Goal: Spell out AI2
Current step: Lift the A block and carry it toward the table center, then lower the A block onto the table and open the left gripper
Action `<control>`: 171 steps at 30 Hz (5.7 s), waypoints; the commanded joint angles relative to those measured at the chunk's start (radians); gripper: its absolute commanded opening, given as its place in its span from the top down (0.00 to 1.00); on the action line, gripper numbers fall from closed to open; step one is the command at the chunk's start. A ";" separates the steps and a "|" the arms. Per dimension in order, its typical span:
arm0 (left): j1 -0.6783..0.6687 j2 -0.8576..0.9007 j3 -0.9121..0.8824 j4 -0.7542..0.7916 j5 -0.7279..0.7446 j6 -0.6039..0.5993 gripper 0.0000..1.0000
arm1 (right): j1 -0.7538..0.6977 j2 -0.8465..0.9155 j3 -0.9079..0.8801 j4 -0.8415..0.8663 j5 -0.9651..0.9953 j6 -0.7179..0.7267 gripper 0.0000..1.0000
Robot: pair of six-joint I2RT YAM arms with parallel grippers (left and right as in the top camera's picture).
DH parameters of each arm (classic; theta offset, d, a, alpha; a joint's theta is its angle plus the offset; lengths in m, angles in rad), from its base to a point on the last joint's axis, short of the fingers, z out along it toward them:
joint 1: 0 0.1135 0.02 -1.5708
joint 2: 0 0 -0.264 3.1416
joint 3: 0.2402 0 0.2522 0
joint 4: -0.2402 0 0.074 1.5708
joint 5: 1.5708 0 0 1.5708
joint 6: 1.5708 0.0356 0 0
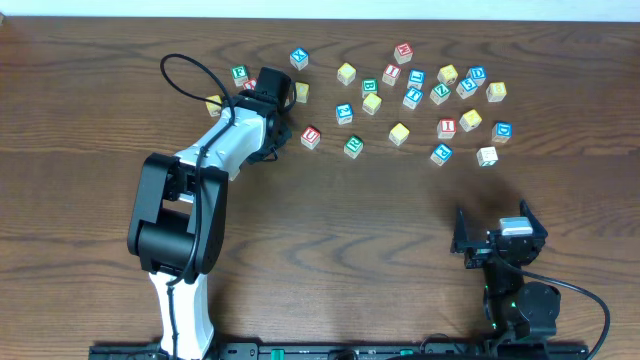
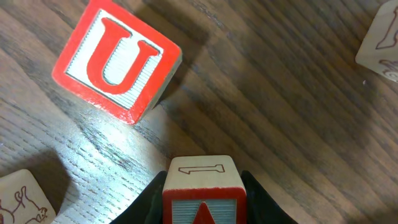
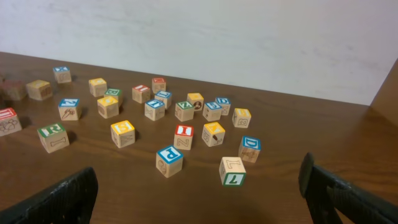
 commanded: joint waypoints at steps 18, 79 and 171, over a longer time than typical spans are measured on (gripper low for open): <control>0.006 -0.323 -0.009 -0.145 0.014 0.429 0.79 | -0.005 -0.006 -0.001 -0.006 0.003 0.014 0.01; -0.216 -0.371 -0.393 0.058 0.051 0.296 0.85 | -0.005 -0.006 -0.001 -0.006 0.003 0.014 0.01; -0.216 -0.472 -0.463 0.166 0.058 0.459 0.32 | -0.005 -0.006 -0.001 -0.006 0.003 0.014 0.01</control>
